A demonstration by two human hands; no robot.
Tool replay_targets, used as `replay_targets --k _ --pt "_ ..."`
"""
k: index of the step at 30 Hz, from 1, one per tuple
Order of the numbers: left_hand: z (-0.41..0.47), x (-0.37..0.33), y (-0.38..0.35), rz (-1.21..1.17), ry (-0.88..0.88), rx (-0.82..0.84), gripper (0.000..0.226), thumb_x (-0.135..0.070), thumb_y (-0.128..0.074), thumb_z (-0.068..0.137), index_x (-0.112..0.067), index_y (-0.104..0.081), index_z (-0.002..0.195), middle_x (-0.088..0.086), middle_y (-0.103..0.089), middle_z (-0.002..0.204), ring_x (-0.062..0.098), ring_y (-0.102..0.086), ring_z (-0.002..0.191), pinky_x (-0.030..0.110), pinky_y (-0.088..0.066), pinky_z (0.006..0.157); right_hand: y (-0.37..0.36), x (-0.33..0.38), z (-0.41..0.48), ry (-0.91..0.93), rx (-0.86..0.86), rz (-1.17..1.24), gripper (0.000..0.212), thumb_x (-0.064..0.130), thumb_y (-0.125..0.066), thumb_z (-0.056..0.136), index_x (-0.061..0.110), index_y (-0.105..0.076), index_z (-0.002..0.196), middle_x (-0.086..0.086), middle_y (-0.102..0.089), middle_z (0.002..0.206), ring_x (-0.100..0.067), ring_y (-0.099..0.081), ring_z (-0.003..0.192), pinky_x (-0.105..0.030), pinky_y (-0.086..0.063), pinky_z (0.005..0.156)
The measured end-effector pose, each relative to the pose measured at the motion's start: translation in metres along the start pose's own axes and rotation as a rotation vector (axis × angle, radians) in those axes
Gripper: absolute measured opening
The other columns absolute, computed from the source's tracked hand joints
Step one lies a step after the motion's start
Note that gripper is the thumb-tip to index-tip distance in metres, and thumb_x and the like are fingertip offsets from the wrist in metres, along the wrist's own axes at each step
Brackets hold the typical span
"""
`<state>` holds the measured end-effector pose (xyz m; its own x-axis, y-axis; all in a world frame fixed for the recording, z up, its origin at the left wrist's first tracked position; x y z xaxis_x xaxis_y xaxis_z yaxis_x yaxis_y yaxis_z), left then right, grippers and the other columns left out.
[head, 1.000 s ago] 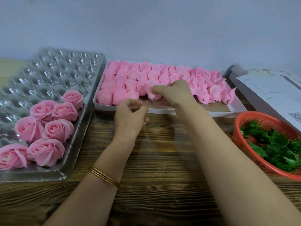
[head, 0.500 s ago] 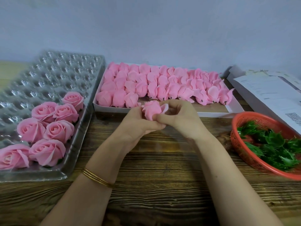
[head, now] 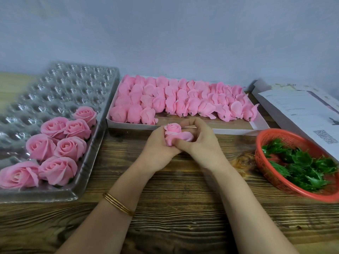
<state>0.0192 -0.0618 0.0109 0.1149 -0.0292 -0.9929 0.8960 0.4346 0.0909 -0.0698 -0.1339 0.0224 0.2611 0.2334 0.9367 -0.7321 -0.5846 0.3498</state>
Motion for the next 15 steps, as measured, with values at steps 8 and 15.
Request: replay_targets --k 8,15 --pt "0.001 0.009 -0.003 -0.143 0.115 0.015 0.032 -0.005 -0.069 0.090 -0.008 -0.065 0.122 0.013 -0.070 0.117 0.026 -0.067 0.110 0.035 -0.059 0.085 0.003 0.007 -0.005 0.005 0.044 0.104 0.043 0.001 -0.081 0.076 0.009 -0.060 0.113 -0.010 -0.073 0.103 -0.023 -0.071 0.094 -0.045 -0.061 0.073" --pt "0.002 0.007 0.010 -0.061 0.055 -0.063 0.013 -0.004 -0.074 0.084 -0.014 -0.072 0.093 0.001 -0.069 0.069 0.011 -0.063 0.065 0.022 -0.053 0.063 0.016 0.013 -0.004 0.043 -0.046 0.190 0.028 -0.013 -0.068 0.079 -0.001 -0.066 0.104 -0.011 -0.071 0.094 -0.007 -0.067 0.079 -0.016 -0.054 0.068"
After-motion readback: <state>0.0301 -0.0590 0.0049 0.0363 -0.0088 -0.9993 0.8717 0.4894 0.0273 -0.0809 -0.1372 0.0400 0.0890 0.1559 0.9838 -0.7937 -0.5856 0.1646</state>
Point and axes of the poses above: each hand's wrist, its own z-axis towards the middle knuckle, its own y-axis out of the back of the hand, x = y × z, the point moved 9 cm from there along z, towards the middle knuckle
